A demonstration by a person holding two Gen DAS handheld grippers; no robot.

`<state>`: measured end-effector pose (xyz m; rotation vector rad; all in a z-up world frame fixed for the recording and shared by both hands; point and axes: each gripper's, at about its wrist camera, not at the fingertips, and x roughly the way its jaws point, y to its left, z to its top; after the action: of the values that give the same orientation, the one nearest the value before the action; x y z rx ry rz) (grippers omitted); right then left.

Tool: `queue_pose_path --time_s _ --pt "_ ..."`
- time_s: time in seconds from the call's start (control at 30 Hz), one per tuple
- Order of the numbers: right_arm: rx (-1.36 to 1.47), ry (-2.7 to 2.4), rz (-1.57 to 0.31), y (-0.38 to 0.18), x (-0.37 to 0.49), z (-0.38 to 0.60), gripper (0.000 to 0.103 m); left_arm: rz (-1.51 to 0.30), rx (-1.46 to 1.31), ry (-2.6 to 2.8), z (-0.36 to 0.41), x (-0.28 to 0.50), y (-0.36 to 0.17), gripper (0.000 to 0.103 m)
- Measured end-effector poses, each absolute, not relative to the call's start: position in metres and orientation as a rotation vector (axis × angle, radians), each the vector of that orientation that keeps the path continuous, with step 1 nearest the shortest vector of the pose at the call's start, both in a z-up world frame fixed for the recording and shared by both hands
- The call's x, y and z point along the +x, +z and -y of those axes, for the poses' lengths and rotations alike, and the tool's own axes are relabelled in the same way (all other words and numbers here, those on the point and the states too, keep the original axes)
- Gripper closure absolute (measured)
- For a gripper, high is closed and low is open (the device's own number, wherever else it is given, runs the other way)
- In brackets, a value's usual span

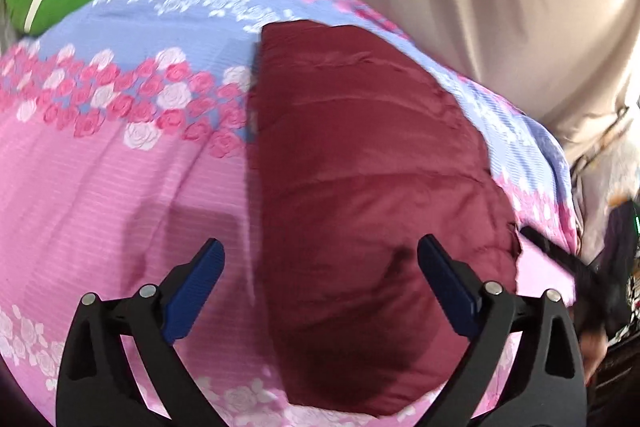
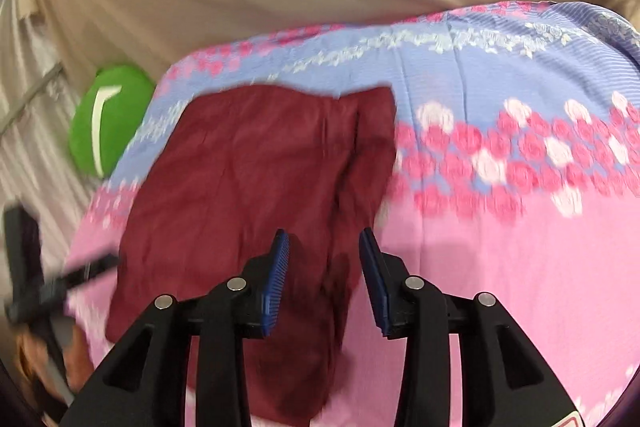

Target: Fold large clothes

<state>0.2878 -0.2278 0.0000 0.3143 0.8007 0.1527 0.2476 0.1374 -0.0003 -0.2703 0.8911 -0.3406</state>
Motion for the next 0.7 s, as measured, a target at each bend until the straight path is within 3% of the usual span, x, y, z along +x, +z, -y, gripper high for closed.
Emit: queue_pose_path --time_s 0.27,0.7 --pt "0.35 0.165 -0.895 -0.045 0.289 0.207 0.061 -1.02 -0.456 -0.562 -0.138 0.302 -0.041 0.005" --pt "0.437 0.247 -0.86 -0.051 0.296 0.189 0.064 -0.903 -0.166 -0.632 -0.102 0.351 -0.022 0.006"
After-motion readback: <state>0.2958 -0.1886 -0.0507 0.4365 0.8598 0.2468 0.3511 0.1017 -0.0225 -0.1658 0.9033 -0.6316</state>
